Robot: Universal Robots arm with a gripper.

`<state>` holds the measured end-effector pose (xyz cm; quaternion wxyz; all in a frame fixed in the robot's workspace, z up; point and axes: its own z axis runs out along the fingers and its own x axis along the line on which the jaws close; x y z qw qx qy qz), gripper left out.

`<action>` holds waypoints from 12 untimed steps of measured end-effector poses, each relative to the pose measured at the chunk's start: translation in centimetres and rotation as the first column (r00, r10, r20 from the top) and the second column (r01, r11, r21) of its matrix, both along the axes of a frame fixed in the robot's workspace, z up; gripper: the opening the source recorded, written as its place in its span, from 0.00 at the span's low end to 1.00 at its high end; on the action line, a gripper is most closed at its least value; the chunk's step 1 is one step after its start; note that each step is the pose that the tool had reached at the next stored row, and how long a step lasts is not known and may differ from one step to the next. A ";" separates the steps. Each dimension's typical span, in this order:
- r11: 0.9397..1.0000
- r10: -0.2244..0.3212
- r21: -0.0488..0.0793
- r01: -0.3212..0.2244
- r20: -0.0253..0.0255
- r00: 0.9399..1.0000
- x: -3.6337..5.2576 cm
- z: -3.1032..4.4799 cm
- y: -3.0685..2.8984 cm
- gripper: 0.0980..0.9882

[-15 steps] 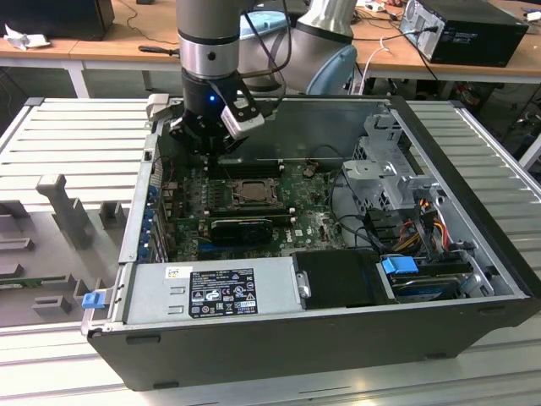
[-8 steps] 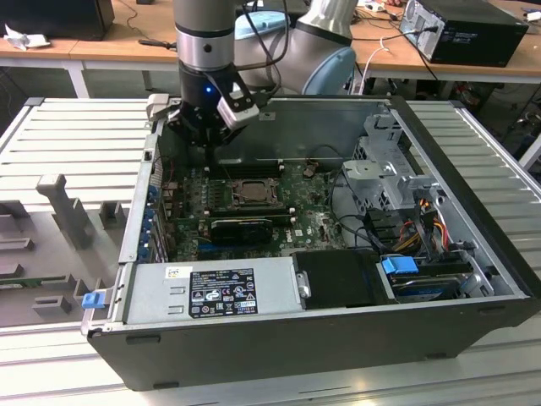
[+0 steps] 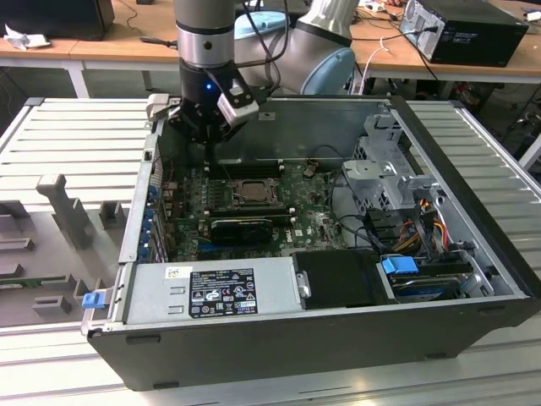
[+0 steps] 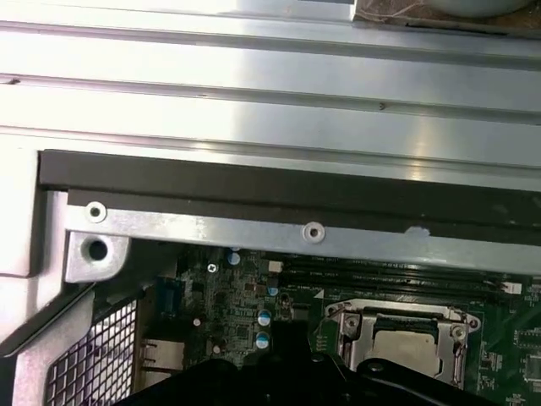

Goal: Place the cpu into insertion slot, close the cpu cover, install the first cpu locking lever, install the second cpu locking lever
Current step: 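Install the first cpu locking lever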

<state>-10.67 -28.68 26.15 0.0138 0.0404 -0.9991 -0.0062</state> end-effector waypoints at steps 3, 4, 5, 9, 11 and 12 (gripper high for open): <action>1.000 0.000 0.000 0.000 0.000 1.000 0.33 -0.03 0.11 0.01; 1.000 0.000 0.000 0.000 0.000 1.000 0.51 -0.04 0.14 0.01; 1.000 0.000 0.000 0.000 0.000 1.000 0.66 -0.06 0.16 0.01; 1.000 0.000 0.000 0.000 0.000 1.000 1.72 -0.11 0.23 0.01; 1.000 0.000 0.000 0.000 0.000 1.000 2.88 -0.17 0.25 0.01; 1.000 0.000 0.000 0.000 0.000 1.000 3.37 -0.20 0.26 0.01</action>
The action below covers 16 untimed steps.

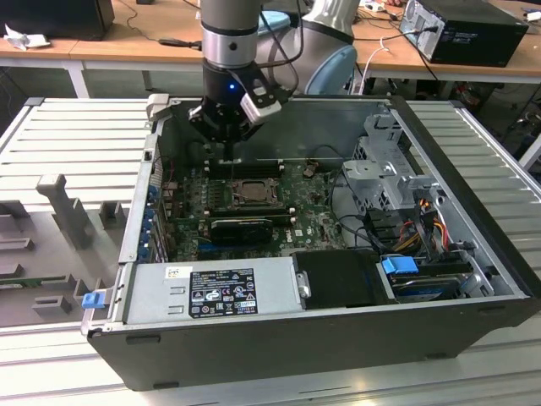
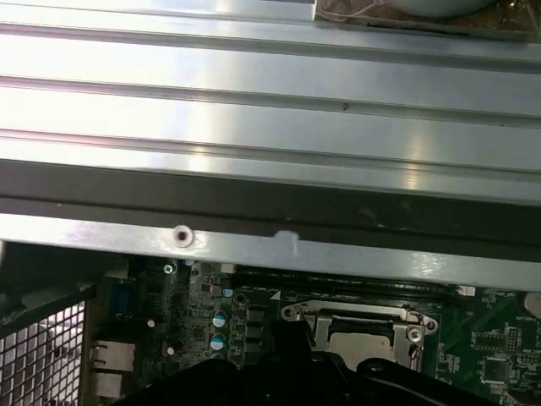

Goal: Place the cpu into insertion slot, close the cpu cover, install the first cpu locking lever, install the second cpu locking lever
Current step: 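Install the first cpu locking lever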

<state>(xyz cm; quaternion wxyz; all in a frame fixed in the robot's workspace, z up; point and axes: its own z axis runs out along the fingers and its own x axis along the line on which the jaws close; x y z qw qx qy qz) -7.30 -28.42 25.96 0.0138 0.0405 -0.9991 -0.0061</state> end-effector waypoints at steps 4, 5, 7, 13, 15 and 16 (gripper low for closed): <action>1.000 0.000 0.000 0.000 0.000 1.000 1.81 -0.12 0.01 0.01; 1.000 0.000 0.000 0.000 0.000 1.000 2.26 -0.13 0.01 0.01; 1.000 0.000 0.018 0.000 0.000 1.000 2.44 -0.15 0.01 0.01; 0.998 0.000 0.058 0.000 0.003 1.000 2.58 -0.98 -0.03 0.01; 0.998 0.000 0.058 -0.001 0.011 1.000 2.70 -1.21 -0.03 0.01; 0.998 0.000 0.058 -0.001 0.015 1.000 2.72 -1.24 -0.03 0.01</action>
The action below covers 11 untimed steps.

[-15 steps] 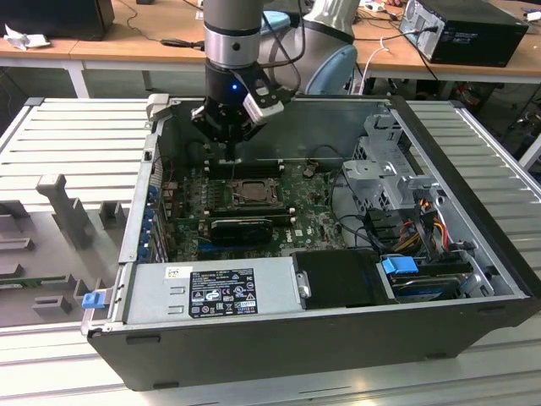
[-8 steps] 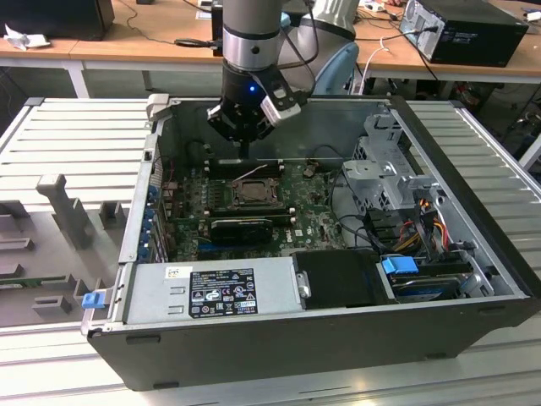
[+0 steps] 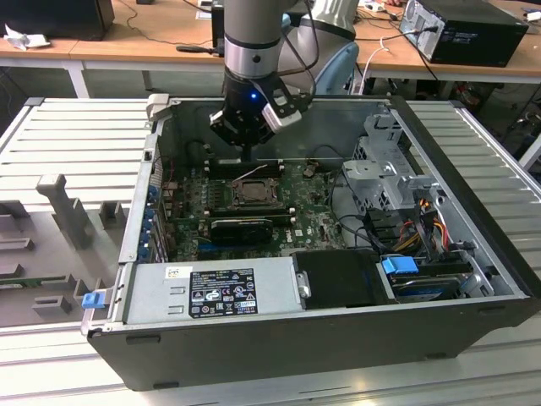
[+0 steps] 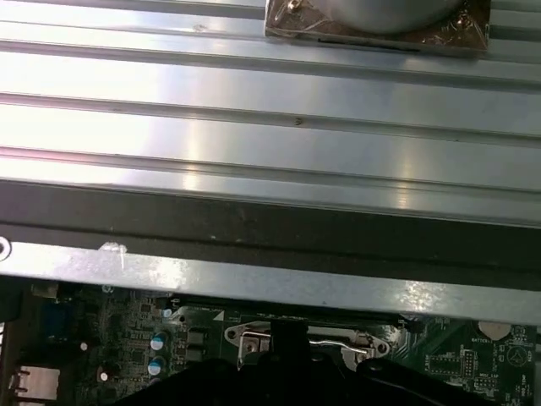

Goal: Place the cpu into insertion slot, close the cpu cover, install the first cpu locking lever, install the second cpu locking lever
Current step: 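Install the first cpu locking lever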

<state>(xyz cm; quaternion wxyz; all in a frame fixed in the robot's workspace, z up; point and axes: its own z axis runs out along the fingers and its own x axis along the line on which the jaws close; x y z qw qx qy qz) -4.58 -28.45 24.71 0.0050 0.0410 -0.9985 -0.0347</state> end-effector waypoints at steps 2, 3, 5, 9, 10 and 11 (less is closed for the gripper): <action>1.000 0.000 0.001 0.000 0.014 1.000 0.07 -0.20 0.01 0.01; 1.000 0.000 0.000 0.000 0.015 1.000 0.18 -0.40 0.01 0.01; 1.000 0.000 0.000 0.000 0.015 1.000 0.48 -0.73 0.01 0.01; 1.000 0.000 0.000 0.000 0.015 1.000 1.03 -1.20 0.01 0.01; 1.000 0.000 0.000 0.000 0.015 1.000 1.22 -1.31 0.02 0.01; 1.000 0.000 0.000 0.000 0.015 1.000 1.42 -1.41 0.03 0.01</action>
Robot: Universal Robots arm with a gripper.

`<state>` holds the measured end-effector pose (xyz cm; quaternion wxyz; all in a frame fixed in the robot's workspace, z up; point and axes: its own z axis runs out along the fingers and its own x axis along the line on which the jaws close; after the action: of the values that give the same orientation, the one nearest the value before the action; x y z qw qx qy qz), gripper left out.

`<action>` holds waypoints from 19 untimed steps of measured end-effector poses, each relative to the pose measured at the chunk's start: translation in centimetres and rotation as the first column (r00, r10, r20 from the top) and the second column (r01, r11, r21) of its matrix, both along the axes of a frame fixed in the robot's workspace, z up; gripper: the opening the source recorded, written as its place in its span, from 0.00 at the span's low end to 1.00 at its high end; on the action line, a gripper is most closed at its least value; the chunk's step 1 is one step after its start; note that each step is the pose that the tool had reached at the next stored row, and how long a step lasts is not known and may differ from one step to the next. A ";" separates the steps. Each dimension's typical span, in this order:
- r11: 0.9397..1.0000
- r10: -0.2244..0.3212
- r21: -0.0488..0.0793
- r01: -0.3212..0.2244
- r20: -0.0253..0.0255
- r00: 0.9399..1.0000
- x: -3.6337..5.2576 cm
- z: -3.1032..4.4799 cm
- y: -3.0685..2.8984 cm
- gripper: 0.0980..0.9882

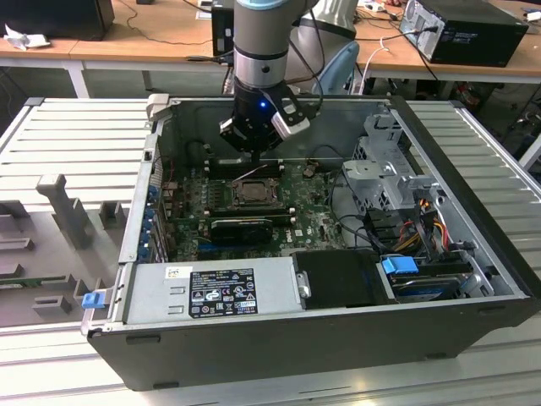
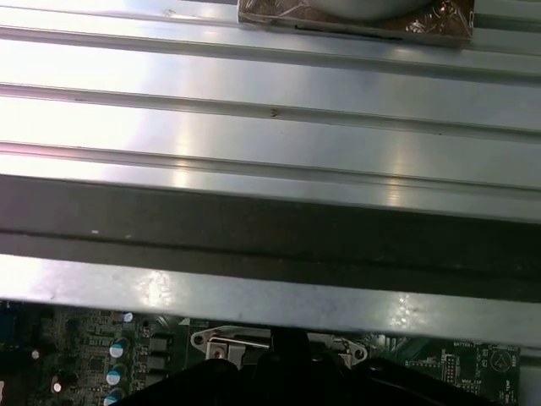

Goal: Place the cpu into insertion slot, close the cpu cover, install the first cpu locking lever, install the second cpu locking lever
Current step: 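Install the first cpu locking lever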

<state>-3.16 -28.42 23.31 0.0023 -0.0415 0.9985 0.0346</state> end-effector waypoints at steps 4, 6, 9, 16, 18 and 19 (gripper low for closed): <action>1.000 0.000 0.000 0.000 0.000 1.000 0.58 -0.25 0.03 0.01; 1.000 0.000 0.000 0.000 0.000 1.000 0.81 -0.42 0.07 0.01; 1.000 0.000 0.000 0.000 0.000 1.000 0.91 -0.70 0.08 0.01; 1.000 0.000 0.000 0.000 0.000 1.000 1.04 -1.58 0.14 0.01; 1.000 0.000 0.000 0.000 0.000 1.000 1.09 -1.74 0.15 0.01; 1.000 0.000 0.000 0.000 0.000 1.000 1.11 -1.82 0.16 0.01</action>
<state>-2.05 -28.27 21.48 0.0023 -0.0417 0.9985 0.0346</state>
